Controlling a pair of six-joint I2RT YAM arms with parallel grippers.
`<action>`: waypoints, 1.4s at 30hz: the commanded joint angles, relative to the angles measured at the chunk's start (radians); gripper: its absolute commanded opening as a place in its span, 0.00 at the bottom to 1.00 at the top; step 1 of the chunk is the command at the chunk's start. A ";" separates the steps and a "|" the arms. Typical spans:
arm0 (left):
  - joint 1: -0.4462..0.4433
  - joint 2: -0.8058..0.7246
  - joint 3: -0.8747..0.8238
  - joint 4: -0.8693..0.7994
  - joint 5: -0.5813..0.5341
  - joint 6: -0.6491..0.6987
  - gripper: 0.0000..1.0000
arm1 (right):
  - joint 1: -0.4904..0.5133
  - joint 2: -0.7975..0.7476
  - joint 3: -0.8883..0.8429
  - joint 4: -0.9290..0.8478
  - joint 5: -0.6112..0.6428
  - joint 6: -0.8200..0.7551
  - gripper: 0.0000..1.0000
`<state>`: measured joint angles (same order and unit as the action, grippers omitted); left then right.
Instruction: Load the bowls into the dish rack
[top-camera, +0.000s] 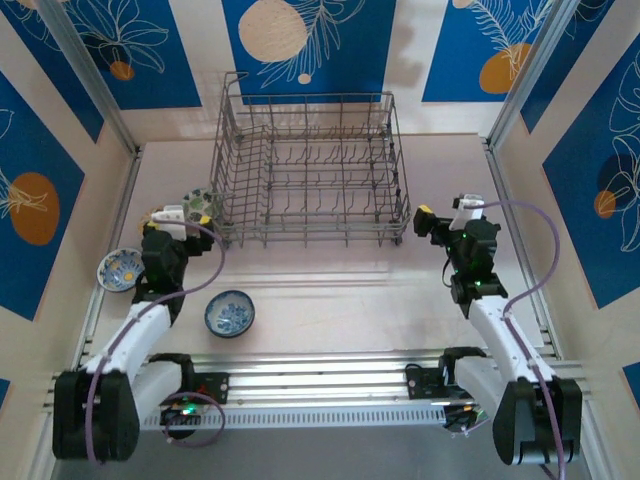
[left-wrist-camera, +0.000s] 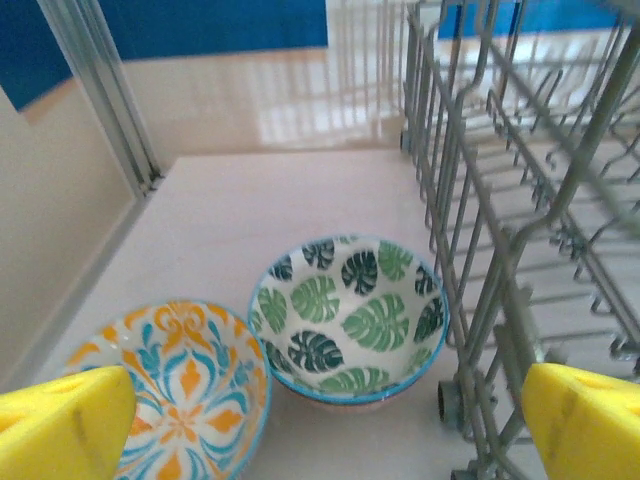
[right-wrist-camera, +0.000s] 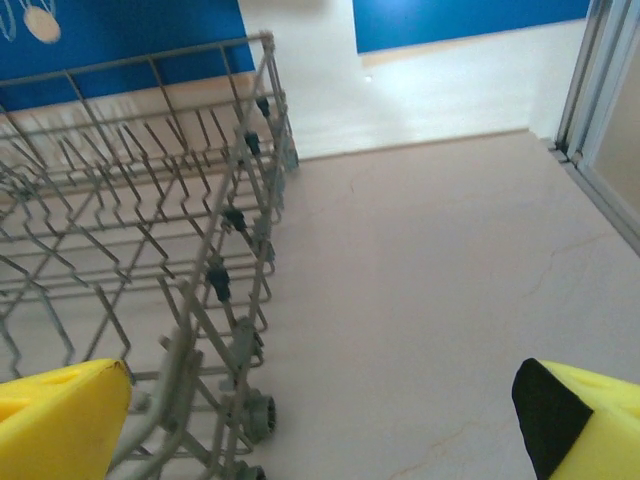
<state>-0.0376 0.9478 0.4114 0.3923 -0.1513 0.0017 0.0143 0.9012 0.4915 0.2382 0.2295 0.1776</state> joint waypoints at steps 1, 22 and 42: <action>-0.008 -0.127 0.077 -0.298 -0.018 -0.035 0.99 | 0.007 -0.027 0.113 -0.243 -0.084 0.009 1.00; -0.008 0.230 0.868 -0.960 0.299 -0.167 0.99 | 0.118 0.706 0.934 -0.940 0.085 0.116 1.00; -0.009 0.360 0.854 -1.007 0.463 -0.191 0.99 | -0.014 0.789 0.955 -1.025 0.137 0.115 0.81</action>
<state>-0.0380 1.3231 1.2800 -0.6079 0.2600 -0.1753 0.0570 1.7226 1.4586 -0.7448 0.3073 0.2985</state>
